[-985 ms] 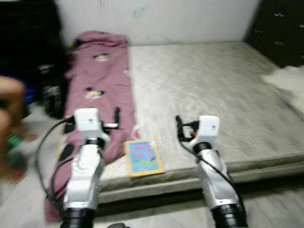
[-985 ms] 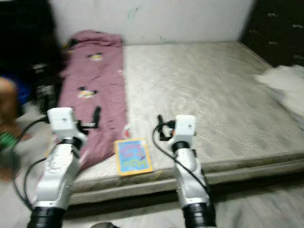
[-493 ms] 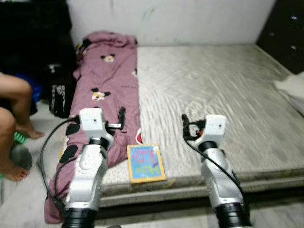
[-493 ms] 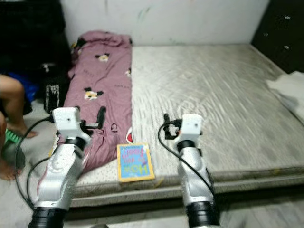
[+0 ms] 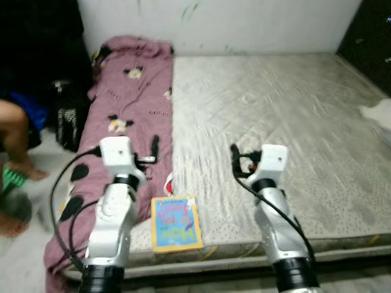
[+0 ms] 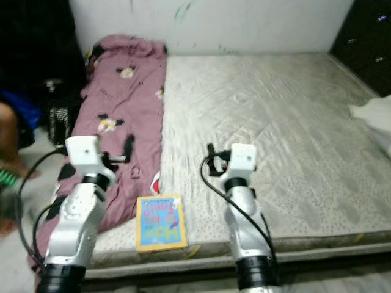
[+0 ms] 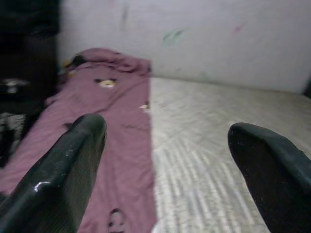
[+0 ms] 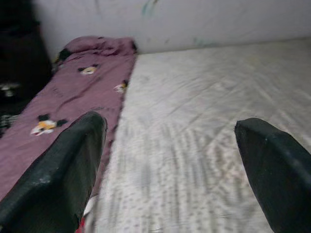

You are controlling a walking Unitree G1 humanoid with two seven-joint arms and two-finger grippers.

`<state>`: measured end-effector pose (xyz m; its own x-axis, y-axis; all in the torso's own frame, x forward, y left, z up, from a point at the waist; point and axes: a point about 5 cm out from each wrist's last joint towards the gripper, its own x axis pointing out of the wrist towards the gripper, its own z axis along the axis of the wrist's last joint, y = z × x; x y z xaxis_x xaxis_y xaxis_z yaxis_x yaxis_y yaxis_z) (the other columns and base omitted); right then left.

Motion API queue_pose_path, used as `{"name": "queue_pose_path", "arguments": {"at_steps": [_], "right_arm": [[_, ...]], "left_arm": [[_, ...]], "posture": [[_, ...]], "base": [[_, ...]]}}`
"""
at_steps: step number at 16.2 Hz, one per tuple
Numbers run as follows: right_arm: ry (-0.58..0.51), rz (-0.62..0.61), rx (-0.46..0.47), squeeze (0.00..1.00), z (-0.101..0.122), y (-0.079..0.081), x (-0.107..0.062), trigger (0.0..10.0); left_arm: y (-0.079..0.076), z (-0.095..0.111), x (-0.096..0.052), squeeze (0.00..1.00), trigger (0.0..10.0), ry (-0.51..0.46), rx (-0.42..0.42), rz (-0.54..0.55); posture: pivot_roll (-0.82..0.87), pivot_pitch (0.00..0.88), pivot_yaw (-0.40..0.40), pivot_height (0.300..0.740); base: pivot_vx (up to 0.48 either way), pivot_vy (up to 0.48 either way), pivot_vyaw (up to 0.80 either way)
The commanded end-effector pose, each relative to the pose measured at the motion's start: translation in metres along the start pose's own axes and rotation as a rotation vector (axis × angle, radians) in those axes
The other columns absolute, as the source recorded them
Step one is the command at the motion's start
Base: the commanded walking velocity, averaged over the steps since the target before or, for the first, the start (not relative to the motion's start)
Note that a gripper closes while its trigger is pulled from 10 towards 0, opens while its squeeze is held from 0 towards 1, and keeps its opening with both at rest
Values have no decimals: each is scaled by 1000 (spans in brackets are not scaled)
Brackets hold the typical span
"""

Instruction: Clean up the room

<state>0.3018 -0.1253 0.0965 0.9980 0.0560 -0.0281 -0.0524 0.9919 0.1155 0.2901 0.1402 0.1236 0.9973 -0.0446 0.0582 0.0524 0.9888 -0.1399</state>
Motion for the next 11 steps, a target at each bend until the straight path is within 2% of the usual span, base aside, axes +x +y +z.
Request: {"name": "queue_pose_path", "arguments": {"at_steps": [1,5,9,11], "right_arm": [[-1,3,-1,0,1,0,0,10000],[1,2,3,0,0,-1,1,10000],[6,-2,23,0,2,3,1,10000],[4,-13,5,0,-1,1,0,10000]], "left_arm": [[2,0,0,0,10000,9,21,14],[4,-1,-1,0,10000,18,22,39],[6,-1,-2,0,10000,28,7,48],[5,-2,-1,0,10000,34,8,37]], "posture": [[18,0,12,740],[21,0,11,740],[21,0,13,740],[21,0,22,740]], "base": [[0,0,0],[0,0,0],[0,0,-738],[0,375,0]]}}
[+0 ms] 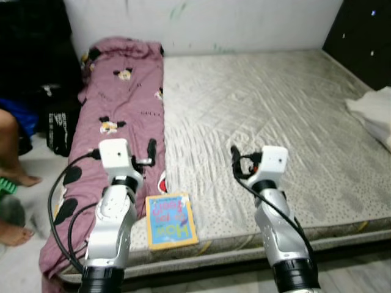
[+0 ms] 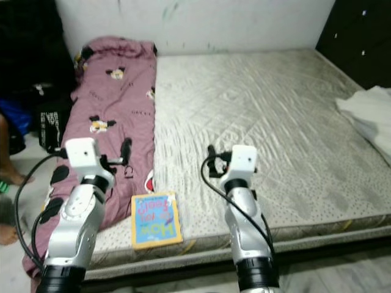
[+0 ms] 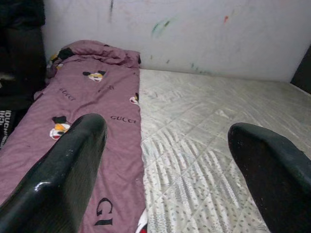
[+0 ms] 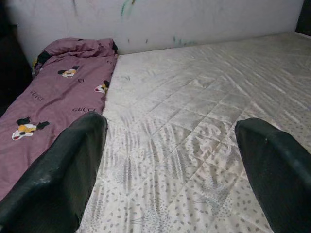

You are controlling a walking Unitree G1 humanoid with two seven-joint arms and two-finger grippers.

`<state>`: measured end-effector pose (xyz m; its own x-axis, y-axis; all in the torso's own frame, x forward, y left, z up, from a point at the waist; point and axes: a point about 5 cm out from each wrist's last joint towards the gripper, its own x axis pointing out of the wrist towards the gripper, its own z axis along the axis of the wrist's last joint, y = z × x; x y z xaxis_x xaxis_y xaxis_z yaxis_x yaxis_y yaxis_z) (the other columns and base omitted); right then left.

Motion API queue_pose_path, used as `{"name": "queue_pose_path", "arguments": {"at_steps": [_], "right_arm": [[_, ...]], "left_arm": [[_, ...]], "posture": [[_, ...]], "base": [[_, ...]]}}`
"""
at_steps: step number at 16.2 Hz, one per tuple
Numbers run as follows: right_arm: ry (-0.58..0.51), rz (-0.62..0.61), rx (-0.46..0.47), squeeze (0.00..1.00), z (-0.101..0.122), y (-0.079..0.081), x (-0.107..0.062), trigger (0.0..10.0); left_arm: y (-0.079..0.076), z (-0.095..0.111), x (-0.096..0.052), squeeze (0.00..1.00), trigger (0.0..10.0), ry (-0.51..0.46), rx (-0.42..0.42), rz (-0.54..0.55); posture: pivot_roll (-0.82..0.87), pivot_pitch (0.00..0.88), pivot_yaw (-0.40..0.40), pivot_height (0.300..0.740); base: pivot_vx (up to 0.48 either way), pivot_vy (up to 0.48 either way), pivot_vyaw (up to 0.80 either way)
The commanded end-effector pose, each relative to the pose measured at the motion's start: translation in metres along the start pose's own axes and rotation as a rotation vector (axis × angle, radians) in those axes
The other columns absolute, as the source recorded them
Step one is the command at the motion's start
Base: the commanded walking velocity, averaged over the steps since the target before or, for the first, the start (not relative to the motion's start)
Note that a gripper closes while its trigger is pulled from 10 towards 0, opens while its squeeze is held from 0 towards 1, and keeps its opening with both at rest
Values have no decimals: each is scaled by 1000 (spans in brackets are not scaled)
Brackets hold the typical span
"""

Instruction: Clean up the room

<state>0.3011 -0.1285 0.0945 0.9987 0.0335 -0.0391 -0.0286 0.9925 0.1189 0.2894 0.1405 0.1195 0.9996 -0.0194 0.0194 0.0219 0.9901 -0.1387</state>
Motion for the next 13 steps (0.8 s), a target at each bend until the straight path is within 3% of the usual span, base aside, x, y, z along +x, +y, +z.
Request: {"name": "queue_pose_path", "arguments": {"at_steps": [1,3,6,10,13], "right_arm": [[-1,1,-7,0,-1,2,0,10000],[6,-21,36,0,0,-1,3,10000],[-7,-27,1,0,1,-4,3,10000],[-31,-27,-12,0,7,-6,8,10000],[-38,-12,-26,0,9,-6,8,10000]], "left_arm": [[4,2,0,0,10000,0,9,4],[1,2,1,0,10000,3,19,-19],[1,2,2,0,10000,2,21,-16],[8,5,6,0,10000,6,79,34],[23,9,3,0,10000,-35,80,22]], "posture": [[21,0,22,740],[21,0,26,740],[20,0,29,740],[37,0,16,740],[35,0,6,740]], "base": [[0,480,0],[0,480,0],[0,412,0],[0,0,0],[0,0,0]]}}
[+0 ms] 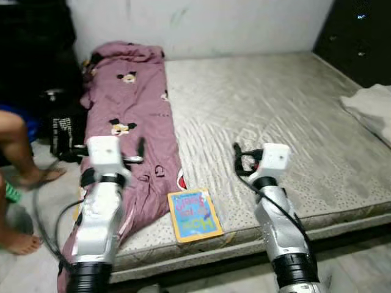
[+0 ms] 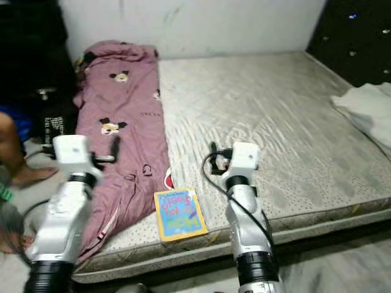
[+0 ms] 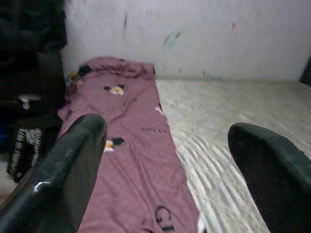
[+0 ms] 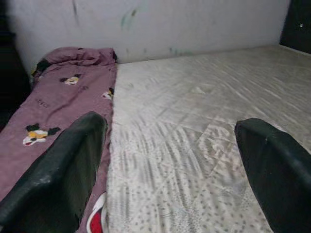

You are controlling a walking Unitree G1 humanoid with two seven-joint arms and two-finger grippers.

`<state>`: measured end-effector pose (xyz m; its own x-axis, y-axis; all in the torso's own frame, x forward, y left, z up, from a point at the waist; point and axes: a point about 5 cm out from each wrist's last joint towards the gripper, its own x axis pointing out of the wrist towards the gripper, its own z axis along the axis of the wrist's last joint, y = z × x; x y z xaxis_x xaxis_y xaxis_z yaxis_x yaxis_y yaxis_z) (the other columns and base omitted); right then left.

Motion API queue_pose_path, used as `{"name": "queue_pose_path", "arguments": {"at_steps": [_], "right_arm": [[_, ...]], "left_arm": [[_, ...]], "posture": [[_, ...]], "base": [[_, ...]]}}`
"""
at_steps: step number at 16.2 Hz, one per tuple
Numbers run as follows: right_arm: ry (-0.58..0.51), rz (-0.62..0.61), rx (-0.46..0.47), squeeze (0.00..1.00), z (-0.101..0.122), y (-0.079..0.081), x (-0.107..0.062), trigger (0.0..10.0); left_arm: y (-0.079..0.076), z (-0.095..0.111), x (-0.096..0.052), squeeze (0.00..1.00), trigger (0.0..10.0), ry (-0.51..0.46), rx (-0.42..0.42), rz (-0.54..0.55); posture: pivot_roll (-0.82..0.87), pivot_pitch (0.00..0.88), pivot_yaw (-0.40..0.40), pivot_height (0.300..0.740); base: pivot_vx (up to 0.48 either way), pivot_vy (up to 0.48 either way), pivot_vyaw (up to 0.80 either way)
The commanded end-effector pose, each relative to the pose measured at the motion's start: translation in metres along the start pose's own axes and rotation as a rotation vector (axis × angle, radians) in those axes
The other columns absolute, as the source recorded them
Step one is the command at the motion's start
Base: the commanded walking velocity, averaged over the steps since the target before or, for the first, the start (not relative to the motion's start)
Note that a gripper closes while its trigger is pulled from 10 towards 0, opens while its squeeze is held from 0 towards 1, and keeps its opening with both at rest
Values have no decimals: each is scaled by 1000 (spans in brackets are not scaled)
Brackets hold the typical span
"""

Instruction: Clean up the room

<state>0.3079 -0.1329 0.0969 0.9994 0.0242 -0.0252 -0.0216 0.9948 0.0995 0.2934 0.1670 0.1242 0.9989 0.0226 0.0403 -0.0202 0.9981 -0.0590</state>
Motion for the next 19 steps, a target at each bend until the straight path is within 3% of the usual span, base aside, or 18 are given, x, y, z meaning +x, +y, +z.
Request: {"name": "queue_pose_path", "arguments": {"at_steps": [1,4,10,12,15,17,19], "right_arm": [[-23,-8,-14,0,6,-3,1,10000],[-17,-44,-15,0,5,-8,0,10000],[-19,5,3,0,5,-3,-9,10000],[2,8,5,0,0,-5,-12,10000],[-27,-12,-41,0,8,-9,-15,10000],[-11,-42,-69,0,6,-20,-22,10000],[1,-50,-70,0,3,-20,-24,10000]], "left_arm": [[3,-3,-2,0,10000,7,-3,11],[5,-7,-1,0,10000,-3,21,15],[10,-17,-17,0,10000,15,13,26],[22,-17,-23,0,10000,35,57,76],[38,-32,-34,0,10000,152,155,102],[35,-34,-44,0,10000,171,167,81],[33,-35,-45,0,10000,178,180,70]], "posture": [[35,0,6,740],[16,0,31,740],[40,37,0,740],[49,57,0,740],[25,69,9,740],[30,77,11,740],[30,77,11,740]], "base": [[0,0,0],[0,0,0],[0,0,0],[0,0,0],[0,0,0],[0,0,0],[0,0,0]]}}
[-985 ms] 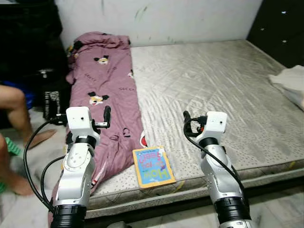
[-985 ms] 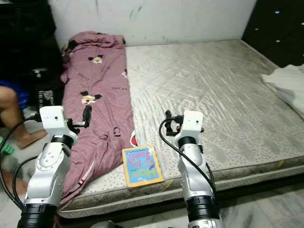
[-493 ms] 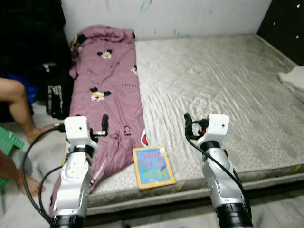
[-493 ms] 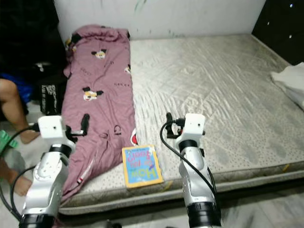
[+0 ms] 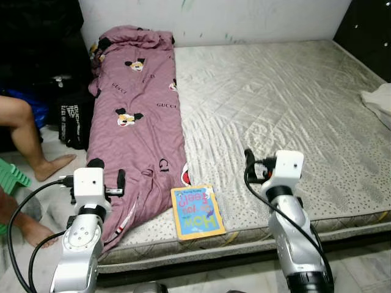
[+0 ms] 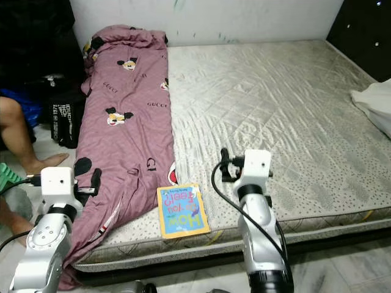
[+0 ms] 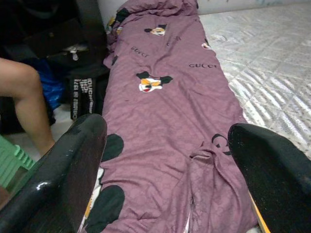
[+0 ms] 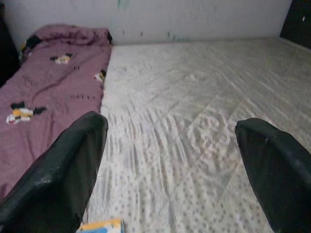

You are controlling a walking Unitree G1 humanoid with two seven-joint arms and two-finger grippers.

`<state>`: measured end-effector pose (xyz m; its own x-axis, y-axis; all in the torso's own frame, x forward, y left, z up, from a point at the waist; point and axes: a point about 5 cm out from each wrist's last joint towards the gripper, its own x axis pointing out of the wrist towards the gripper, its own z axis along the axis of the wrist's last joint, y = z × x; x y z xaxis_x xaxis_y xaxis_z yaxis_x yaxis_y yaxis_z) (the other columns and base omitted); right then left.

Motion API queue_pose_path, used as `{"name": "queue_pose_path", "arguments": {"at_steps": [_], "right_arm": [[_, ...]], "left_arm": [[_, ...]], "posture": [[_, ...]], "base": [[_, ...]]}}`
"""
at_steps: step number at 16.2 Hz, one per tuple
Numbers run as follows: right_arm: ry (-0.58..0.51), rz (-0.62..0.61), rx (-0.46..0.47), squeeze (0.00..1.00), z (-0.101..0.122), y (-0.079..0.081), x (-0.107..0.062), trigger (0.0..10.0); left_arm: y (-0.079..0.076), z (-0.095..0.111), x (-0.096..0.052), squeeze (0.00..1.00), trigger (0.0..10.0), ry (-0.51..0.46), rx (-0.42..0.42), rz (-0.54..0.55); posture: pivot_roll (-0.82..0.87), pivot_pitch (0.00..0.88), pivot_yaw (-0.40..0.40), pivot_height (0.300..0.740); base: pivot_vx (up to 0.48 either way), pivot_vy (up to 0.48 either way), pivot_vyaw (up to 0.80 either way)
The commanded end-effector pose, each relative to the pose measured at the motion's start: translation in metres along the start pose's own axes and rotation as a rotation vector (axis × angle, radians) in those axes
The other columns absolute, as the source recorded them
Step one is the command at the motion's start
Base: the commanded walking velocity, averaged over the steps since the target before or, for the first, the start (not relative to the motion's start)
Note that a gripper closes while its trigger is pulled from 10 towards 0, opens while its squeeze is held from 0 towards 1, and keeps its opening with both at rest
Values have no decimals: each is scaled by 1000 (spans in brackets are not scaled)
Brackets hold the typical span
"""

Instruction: Clean up the room

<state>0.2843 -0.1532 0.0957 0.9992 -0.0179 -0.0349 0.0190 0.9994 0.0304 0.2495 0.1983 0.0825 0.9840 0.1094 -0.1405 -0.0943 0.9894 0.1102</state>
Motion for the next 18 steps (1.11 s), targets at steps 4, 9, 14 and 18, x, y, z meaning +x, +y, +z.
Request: {"name": "queue_pose_path", "arguments": {"at_steps": [4,9,14,18], "right_arm": [[22,4,-2,0,-3,3,0,10000],[39,-2,13,0,-4,2,2,10000],[7,8,18,0,0,4,2,10000],[-18,4,30,0,2,4,3,10000]], "left_arm": [[-10,8,3,0,10000,-24,-25,-35],[-17,12,5,0,10000,-30,-28,-69],[-22,21,5,0,10000,-91,54,-88],[-32,33,8,0,10000,-176,143,-156]], "posture": [[34,75,3,740],[30,68,4,740],[35,53,6,740],[34,44,7,740]], "base": [[0,0,0],[0,0,-640],[0,0,-119],[0,0,0]]}}
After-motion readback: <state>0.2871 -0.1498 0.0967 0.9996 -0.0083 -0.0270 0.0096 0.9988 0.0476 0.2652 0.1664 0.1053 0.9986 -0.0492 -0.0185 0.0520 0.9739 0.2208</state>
